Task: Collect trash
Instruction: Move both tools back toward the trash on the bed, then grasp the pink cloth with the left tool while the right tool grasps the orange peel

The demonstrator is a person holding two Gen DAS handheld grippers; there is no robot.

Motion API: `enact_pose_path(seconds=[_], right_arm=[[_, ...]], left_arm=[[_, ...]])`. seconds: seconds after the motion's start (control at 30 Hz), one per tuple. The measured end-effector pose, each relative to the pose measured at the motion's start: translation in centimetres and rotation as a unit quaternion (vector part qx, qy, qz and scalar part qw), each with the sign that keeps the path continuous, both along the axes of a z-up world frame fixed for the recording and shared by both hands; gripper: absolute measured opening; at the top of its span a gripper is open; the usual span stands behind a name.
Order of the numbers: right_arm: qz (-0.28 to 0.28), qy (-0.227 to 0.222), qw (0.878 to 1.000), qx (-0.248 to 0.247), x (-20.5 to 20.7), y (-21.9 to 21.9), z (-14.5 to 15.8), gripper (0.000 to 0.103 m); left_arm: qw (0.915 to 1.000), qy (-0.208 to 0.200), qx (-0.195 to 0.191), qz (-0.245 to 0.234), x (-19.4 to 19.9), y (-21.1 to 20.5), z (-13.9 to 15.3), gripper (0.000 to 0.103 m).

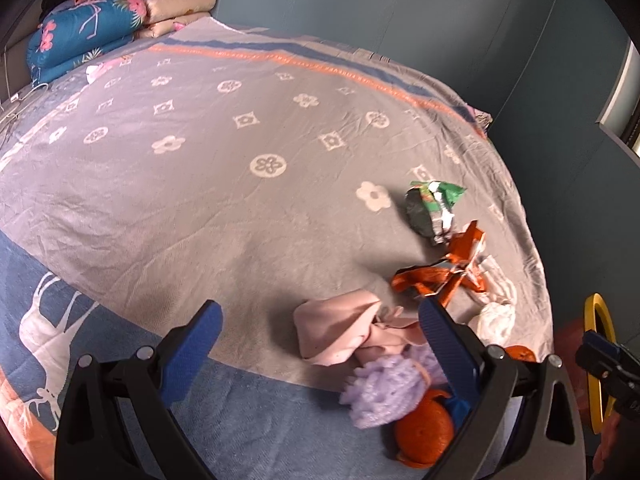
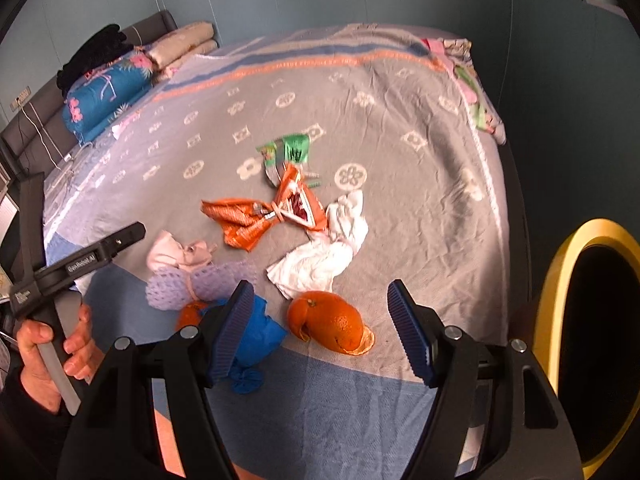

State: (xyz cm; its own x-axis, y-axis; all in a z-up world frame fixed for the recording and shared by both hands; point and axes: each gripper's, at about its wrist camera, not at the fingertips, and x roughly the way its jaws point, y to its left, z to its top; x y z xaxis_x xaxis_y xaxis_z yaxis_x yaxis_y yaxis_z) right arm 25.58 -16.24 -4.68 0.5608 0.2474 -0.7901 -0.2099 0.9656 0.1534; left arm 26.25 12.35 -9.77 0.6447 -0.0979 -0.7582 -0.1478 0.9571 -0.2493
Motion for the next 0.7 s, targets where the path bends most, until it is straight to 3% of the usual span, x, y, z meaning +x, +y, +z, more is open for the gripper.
enact_pose_path(seconds=[0.23,0.57,0.63,0.7], right_arm=[[-0.001,0.031,0.999,-0.015,1.4,0.6,-3.4,0.066],[0.014,0.044,0.998,-0.041,2.0,1.8,-5.9,0.066],[0.018,0.049,0.998,-0.042,2.1,2.1,-6.3,0.066],[0.021,0.051,0.997,-0.047,2.1,2.3,-6.7,0.062]], left_arm=[[0.9997,0.02,0.011,0.003,1.0,0.0,-1.6,0.095],[0.998,0.045,0.044,-0.004,2.2,-0.6,-3.4,0.095],[0.9977,0.048,0.047,-0.01,2.3,-0.8,-3.6,0.09],[0.997,0.056,0.048,-0.022,2.5,-1.2,-3.9,0.08]])
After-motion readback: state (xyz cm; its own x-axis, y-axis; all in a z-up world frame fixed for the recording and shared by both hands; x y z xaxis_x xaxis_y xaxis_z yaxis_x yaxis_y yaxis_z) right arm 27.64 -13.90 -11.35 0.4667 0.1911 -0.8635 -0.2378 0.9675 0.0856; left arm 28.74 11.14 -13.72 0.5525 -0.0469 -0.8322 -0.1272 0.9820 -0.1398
